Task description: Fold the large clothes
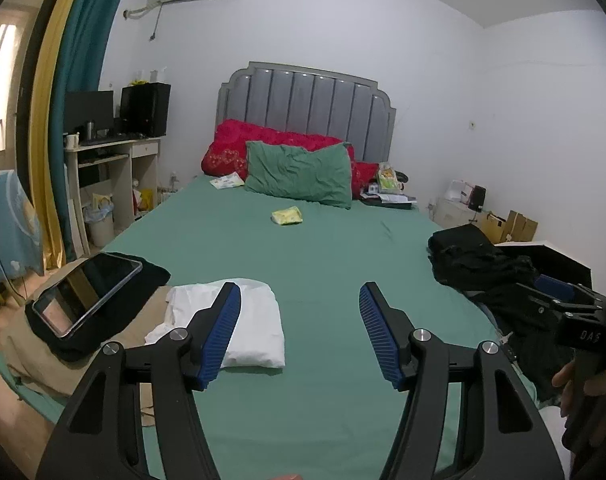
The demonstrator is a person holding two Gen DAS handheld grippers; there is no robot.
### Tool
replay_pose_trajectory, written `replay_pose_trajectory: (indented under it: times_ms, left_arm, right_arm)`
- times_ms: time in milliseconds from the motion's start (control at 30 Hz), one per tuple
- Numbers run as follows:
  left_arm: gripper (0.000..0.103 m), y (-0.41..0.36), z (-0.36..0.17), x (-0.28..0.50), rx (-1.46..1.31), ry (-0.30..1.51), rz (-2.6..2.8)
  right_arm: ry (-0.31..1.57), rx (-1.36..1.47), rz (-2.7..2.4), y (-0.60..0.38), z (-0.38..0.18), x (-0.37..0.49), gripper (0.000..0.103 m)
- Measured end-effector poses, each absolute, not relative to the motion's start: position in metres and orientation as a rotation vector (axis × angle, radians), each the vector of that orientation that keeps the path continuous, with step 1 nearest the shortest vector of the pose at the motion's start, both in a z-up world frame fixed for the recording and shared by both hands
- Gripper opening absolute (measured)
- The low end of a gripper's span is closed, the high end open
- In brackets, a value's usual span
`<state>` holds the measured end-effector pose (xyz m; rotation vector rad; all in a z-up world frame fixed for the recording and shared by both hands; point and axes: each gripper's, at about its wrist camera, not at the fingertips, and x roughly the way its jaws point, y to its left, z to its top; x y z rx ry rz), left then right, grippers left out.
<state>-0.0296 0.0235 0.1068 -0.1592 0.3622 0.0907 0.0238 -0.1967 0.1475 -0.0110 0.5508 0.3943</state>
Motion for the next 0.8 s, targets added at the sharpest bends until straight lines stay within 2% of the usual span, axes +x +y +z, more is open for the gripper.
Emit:
replay_pose_trajectory:
  times_ms: [800]
  left_arm:
    - [0.065,0.0227,0.1094,-0.0306,-0.161,0.357,0.060]
  right_arm:
    - [0.550,0.010,0.385,-0.2046,0.1509,0.0255,0.102]
